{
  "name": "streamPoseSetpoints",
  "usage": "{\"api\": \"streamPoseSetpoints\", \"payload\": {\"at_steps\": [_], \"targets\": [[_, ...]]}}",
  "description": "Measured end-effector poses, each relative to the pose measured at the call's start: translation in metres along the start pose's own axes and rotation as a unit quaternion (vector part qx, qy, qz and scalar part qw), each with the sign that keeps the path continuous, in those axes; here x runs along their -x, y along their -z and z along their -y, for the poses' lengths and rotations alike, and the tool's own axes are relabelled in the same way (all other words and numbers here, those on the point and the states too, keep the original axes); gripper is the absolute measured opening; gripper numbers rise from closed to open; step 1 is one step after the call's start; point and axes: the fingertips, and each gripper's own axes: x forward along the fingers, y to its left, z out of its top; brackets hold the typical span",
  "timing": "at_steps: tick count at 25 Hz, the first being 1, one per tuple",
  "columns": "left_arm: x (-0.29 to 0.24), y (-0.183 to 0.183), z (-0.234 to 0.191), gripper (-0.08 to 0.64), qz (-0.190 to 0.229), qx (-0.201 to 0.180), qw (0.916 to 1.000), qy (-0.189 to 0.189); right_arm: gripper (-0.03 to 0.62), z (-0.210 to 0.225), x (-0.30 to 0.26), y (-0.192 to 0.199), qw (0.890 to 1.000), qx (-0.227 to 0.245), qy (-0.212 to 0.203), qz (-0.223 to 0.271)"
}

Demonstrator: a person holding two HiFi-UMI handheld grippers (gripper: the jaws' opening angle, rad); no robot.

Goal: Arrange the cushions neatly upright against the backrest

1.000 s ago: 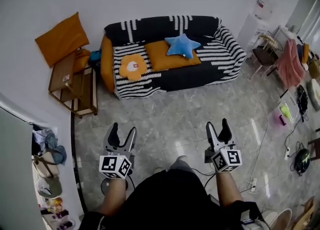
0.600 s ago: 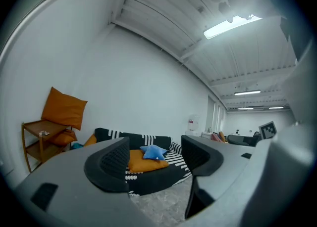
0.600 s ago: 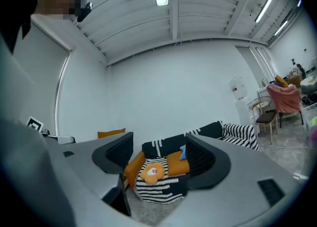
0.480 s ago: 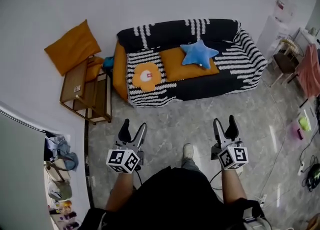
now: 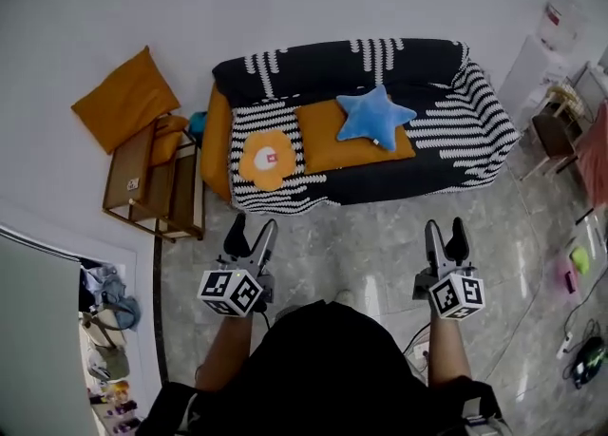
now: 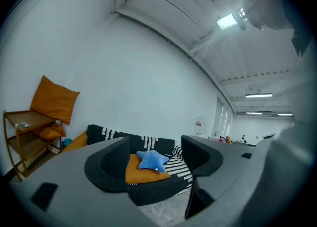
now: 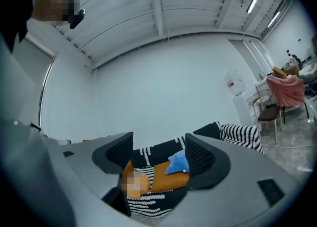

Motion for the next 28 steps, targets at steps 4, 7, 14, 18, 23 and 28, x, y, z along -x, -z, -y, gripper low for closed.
{"api": "streamPoseSetpoints", "payload": {"at_steps": [4, 7, 14, 18, 23, 28], "targets": [[-0.034, 0.006, 0.007, 0.333, -0.015, 0.005, 0.9999, 0.005, 0.333, 0.022, -0.022, -0.008, 1.0, -0.005, 0.008, -0.001], [-0.057, 0.008, 0.002, 0.333, -0.022, 0.002, 0.9997, 0.004, 0.331, 0.031, -0.038, -0.001, 1.0, -0.003, 0.014, -0.015], [-0.128, 0.011, -0.023, 0.334, -0.025, 0.012, 0.9995, 0.017, 0.327, 0.047, -0.09, 0.002, 0.999, 0.006, 0.029, -0.023], [-0.183, 0.004, -0.042, 0.333, -0.024, 0.02, 0.999, 0.032, 0.305, 0.053, -0.133, -0.007, 0.999, 0.012, 0.043, -0.011], [-0.256, -0.023, -0.068, 0.333, -0.016, 0.015, 0.9983, 0.054, 0.305, 0.052, -0.204, -0.018, 0.998, 0.011, 0.057, -0.003], [-0.309, -0.041, -0.11, 0.333, -0.017, 0.017, 0.9981, 0.056, 0.305, 0.042, -0.267, -0.022, 0.998, 0.016, 0.067, -0.003]]}}
